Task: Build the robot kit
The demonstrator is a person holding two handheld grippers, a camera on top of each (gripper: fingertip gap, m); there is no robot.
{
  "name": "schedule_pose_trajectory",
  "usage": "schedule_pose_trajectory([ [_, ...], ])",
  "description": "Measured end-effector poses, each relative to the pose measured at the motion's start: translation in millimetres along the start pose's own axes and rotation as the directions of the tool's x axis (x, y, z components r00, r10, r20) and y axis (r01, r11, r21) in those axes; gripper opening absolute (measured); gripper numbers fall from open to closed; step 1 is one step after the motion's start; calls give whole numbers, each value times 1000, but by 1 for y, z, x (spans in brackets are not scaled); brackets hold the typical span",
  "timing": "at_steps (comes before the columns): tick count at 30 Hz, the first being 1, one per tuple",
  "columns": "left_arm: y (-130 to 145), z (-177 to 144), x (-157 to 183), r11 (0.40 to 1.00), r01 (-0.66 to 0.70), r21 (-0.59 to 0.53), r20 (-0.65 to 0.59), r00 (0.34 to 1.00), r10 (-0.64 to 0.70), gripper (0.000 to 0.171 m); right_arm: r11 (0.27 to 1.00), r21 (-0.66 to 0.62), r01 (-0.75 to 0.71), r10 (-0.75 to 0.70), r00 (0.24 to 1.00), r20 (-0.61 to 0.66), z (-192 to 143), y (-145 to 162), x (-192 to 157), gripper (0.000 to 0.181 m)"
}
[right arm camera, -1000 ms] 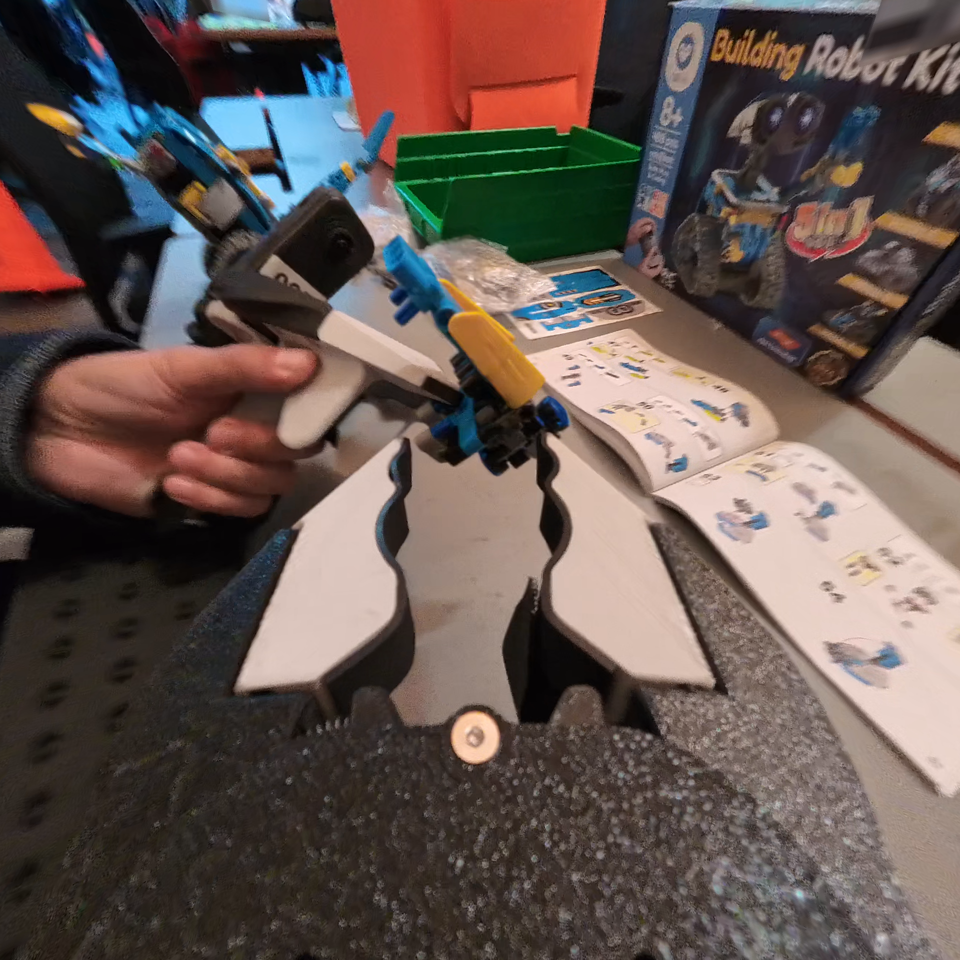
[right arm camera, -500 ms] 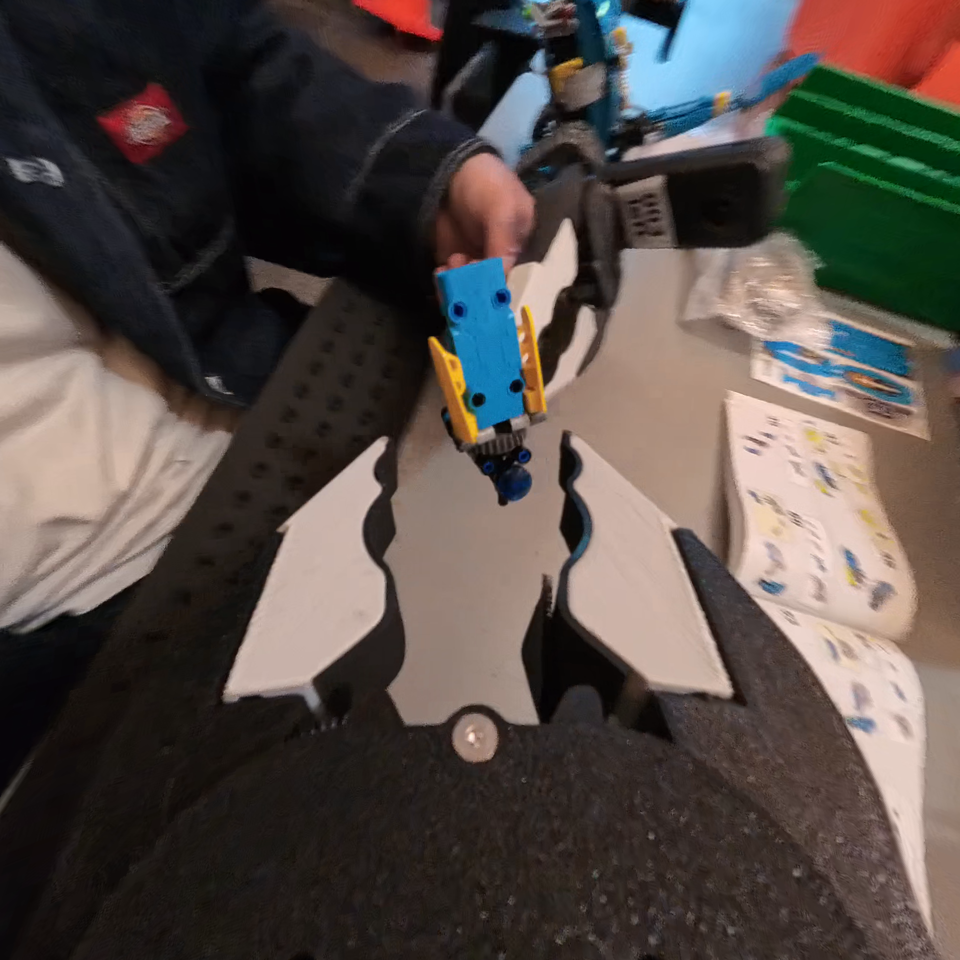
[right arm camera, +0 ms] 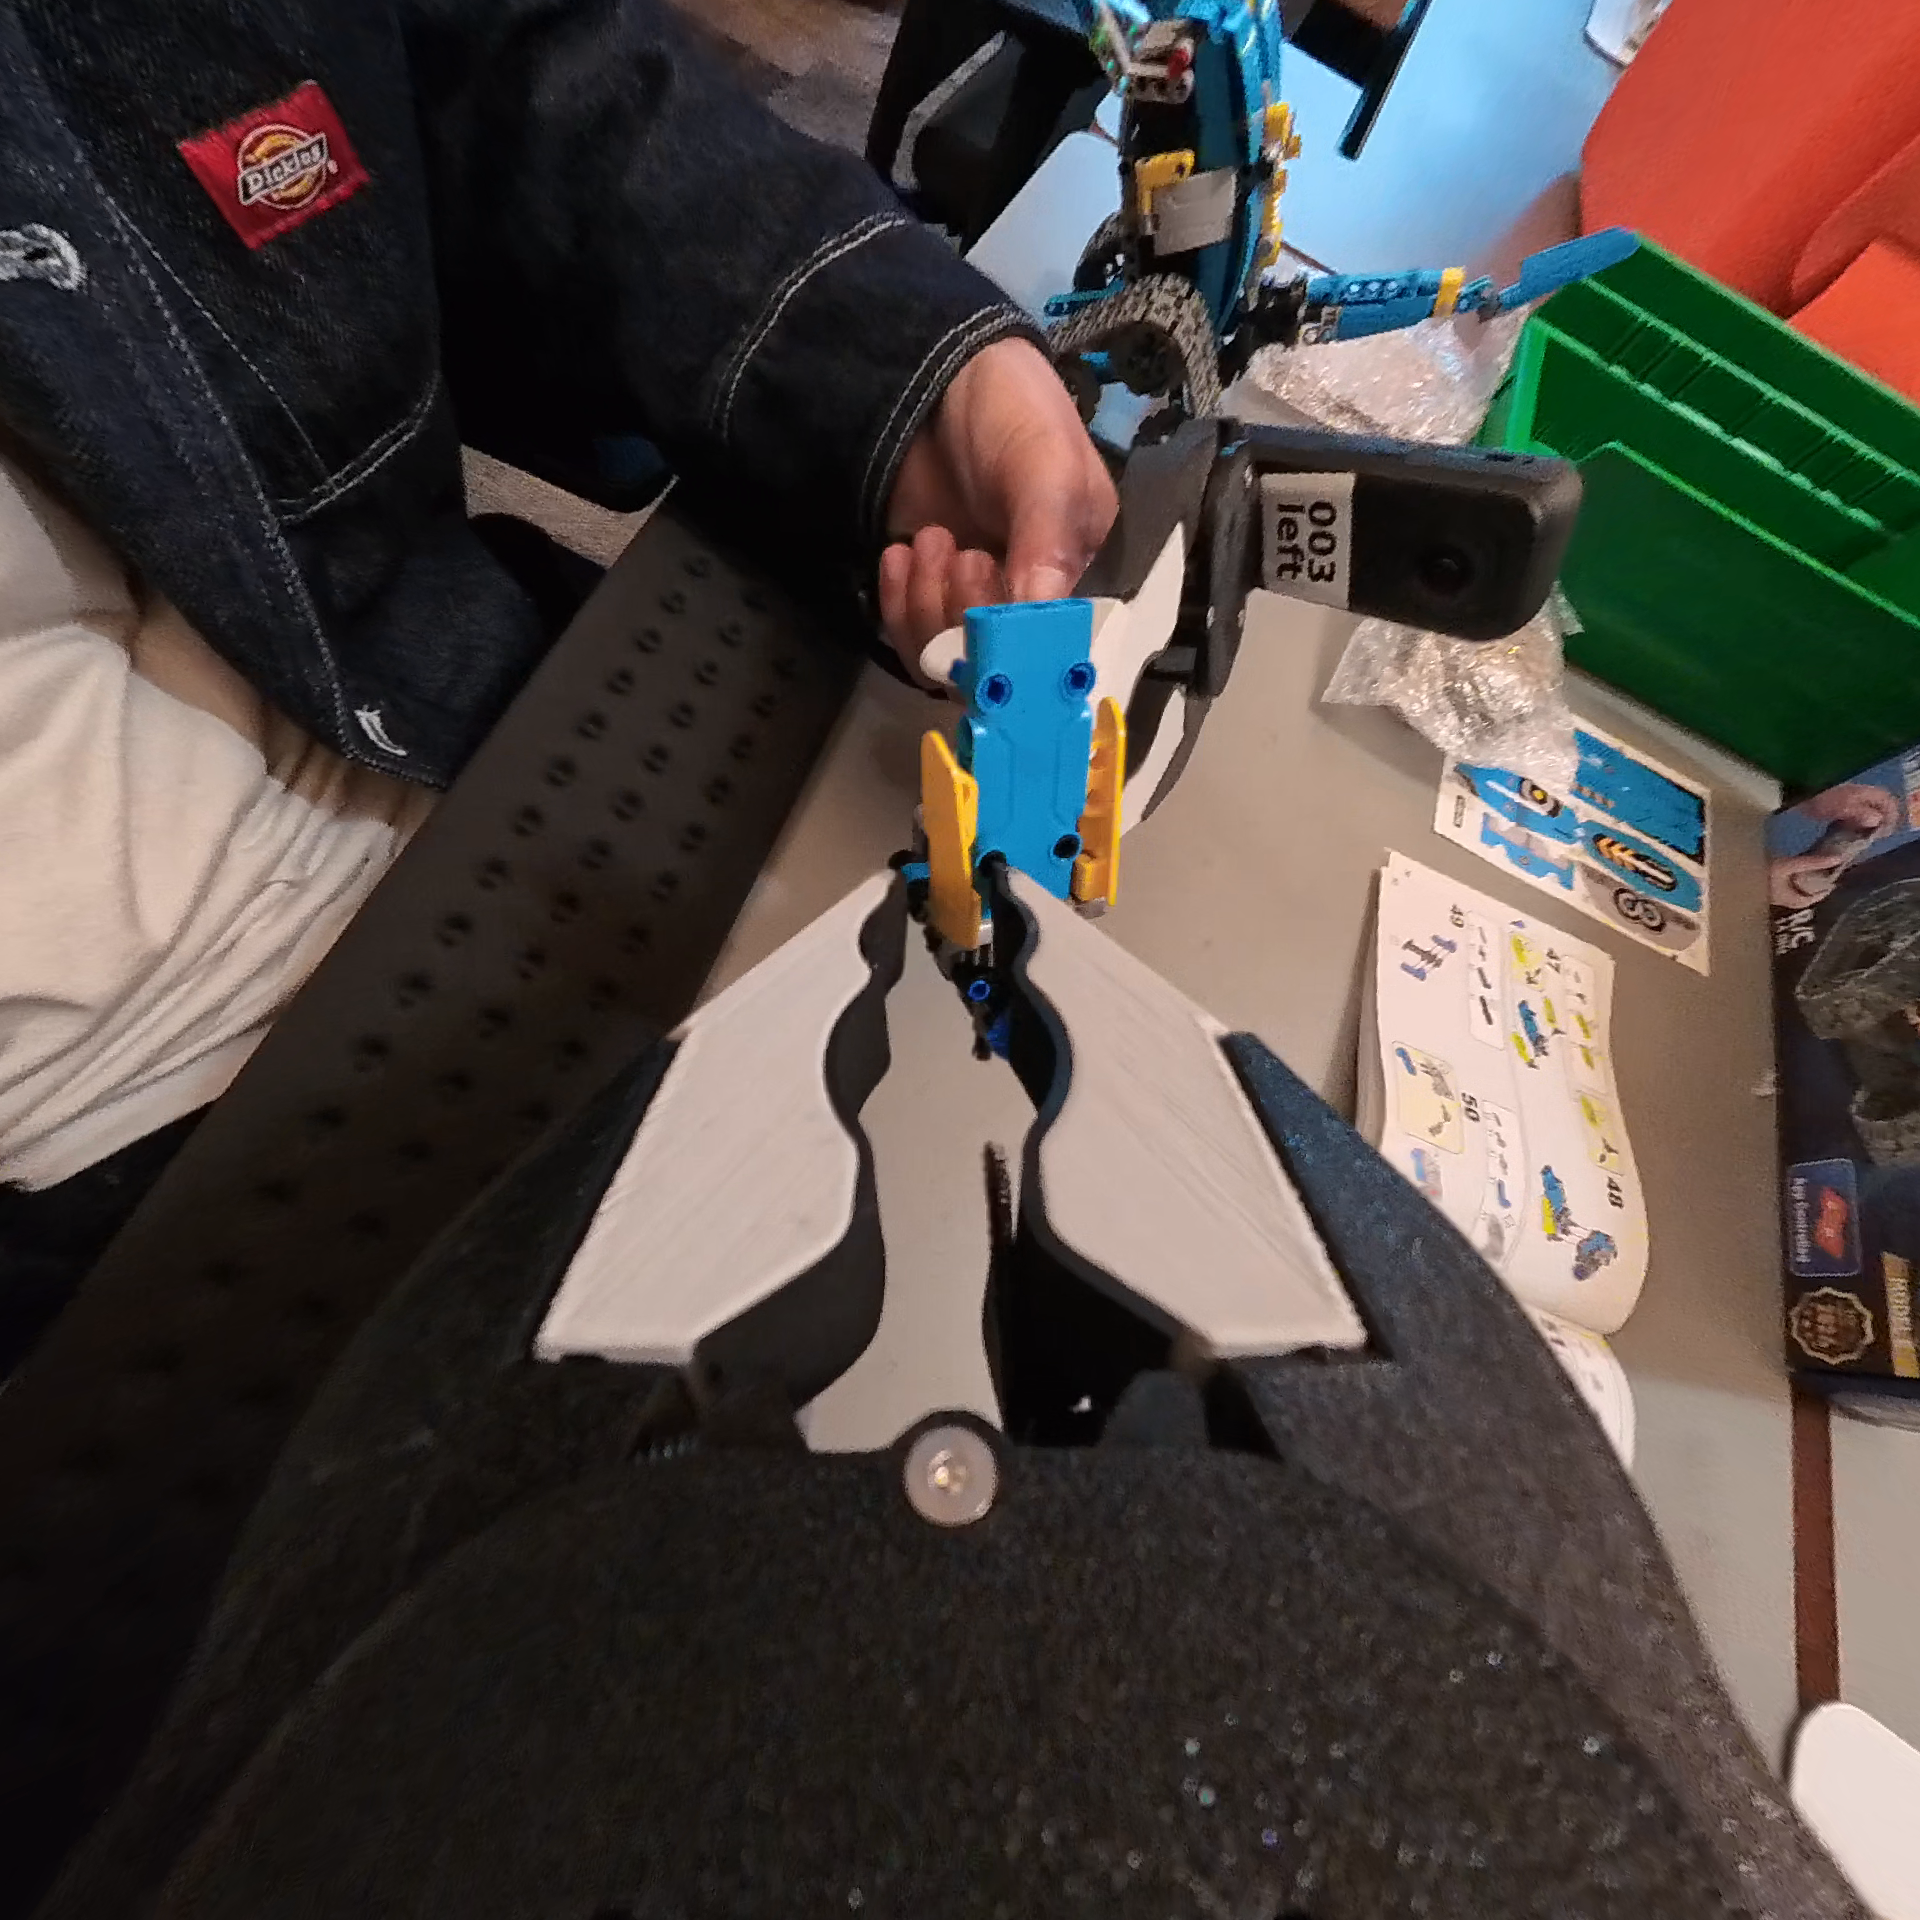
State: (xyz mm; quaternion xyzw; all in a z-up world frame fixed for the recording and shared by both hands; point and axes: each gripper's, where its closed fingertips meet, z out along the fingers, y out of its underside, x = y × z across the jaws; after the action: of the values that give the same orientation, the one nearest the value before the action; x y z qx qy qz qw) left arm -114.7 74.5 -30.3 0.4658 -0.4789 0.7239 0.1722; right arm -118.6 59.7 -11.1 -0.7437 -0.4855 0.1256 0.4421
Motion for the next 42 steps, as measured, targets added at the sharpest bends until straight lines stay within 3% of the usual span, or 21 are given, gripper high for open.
schedule_pose_trajectory([
  [7, 2, 3, 1, 1000, 12, -3, 2, 1000, -12, 14, 998, -67, -2, 5, 999, 36, -1, 9, -3, 11],
  [15, -9, -3, -12, 987, 95, 126, 1, 995, -96, 14, 997, -75, -5, -2, 996, -93, 1, 19, 10, 8],
  [23, -9, -2, -19, 977, 132, 167, -35, 991, -128, 14, 999, -50, -19, 11, 989, -147, 2, 24, 13, 8],
  [25, -12, -4, -20, 975, 110, 192, -33, 994, -105, 14, 999, -30, -38, 33, 987, -158, 3, 25, 16, 8],
  [28, -25, -6, -19, 967, -52, 248, 60, 997, 39, 17, 991, 56, -122, 129, 980, -149, 1, 26, 21, 7],
  [29, -28, -6, -18, 962, -115, 248, 105, 990, 91, 29, 983, 101, -156, 169, 976, -139, 0, 24, 23, 7],
  [30, -32, -8, -16, 953, -174, 248, 146, 979, 141, 55, 971, 145, -190, 209, 968, -136, -2, 23, 27, 7],
  [31, -34, -10, -14, 941, -240, 238, 191, 962, 197, 83, 956, 188, -223, 248, 962, -118, -3, 21, 28, 7],
  [32, -34, -12, -12, 923, -322, 209, 248, 931, 268, 92, 938, 230, -259, 288, 952, -104, -5, 20, 31, 7],
  [34, -33, -14, -9, 854, -504, 133, 360, 827, 432, 94, 897, 326, -300, 334, 941, -54, -9, 13, 29, 7],
  [37, -30, -8, 0, 708, -707, 0, 455, 630, 629, 89, 856, 396, -333, 364, 931, -2, -9, 8, 25, 7],
  [39, -24, -5, -9, 650, -751, -118, 495, 523, 694, 81, 844, 414, -342, 372, 928, 9, -8, 6, 24, 7],
  [42, -16, 2, -7, 644, -754, -127, 453, 534, 714, 52, 839, 426, -339, 371, 929, 7, -8, 2, 21, 7],
])
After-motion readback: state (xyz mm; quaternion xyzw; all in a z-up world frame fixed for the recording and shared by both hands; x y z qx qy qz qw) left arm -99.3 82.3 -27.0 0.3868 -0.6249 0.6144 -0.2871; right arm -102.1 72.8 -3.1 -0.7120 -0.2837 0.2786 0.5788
